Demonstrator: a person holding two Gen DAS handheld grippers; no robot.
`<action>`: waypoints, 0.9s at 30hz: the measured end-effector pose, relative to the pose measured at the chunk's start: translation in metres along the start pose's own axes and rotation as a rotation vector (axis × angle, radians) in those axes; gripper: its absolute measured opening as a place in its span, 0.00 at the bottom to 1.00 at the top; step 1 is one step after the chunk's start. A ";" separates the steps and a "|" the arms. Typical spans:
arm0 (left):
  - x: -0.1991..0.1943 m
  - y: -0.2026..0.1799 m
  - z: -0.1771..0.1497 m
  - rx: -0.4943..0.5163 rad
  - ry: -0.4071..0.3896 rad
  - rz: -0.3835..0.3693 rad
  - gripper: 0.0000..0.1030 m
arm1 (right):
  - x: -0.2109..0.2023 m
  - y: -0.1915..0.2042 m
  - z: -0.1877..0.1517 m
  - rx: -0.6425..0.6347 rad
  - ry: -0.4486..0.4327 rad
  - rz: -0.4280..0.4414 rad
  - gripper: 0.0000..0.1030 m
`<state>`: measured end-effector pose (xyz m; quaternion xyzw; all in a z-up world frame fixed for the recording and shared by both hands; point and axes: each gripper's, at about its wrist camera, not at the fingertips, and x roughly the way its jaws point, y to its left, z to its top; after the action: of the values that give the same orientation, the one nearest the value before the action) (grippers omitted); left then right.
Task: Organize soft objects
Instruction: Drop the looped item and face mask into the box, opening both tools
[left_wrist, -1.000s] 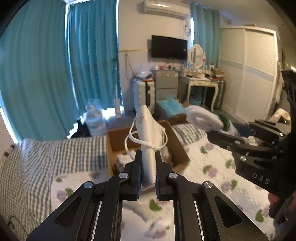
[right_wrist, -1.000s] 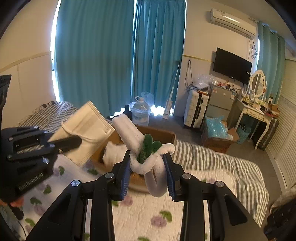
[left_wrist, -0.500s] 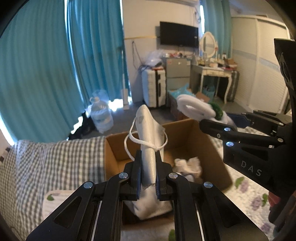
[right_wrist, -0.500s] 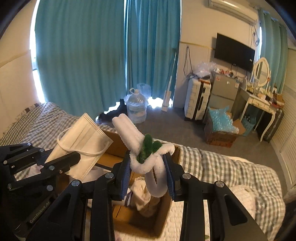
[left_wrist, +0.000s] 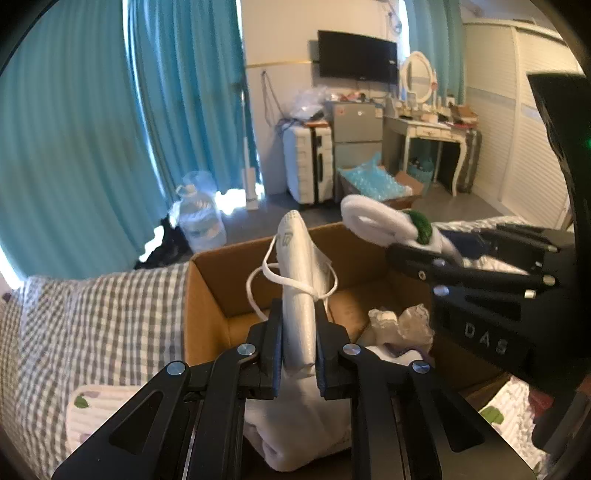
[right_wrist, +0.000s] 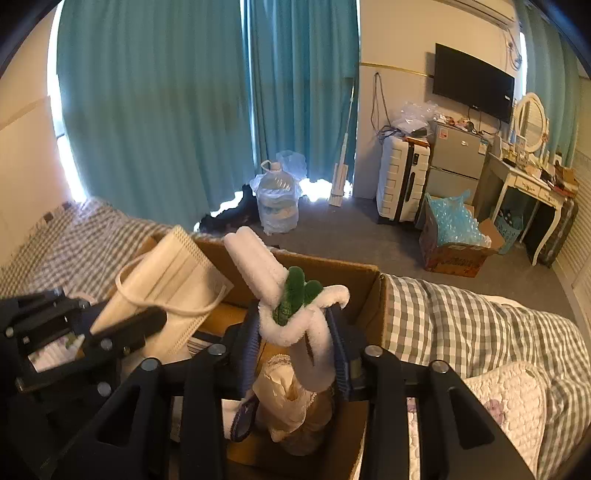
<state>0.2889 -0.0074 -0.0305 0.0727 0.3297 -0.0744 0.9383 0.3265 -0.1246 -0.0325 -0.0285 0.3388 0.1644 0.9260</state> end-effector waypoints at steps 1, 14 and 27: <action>-0.001 -0.001 0.000 0.007 0.004 0.009 0.16 | -0.003 -0.003 0.002 0.008 -0.006 0.001 0.42; -0.114 0.000 0.033 -0.043 -0.149 0.099 0.76 | -0.151 -0.003 0.044 0.053 -0.174 -0.097 0.83; -0.297 0.023 0.021 -0.085 -0.334 0.122 1.00 | -0.339 0.051 0.037 -0.013 -0.312 -0.143 1.00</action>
<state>0.0765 0.0388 0.1747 0.0396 0.1669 -0.0146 0.9851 0.0896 -0.1670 0.2148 -0.0328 0.1871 0.1030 0.9764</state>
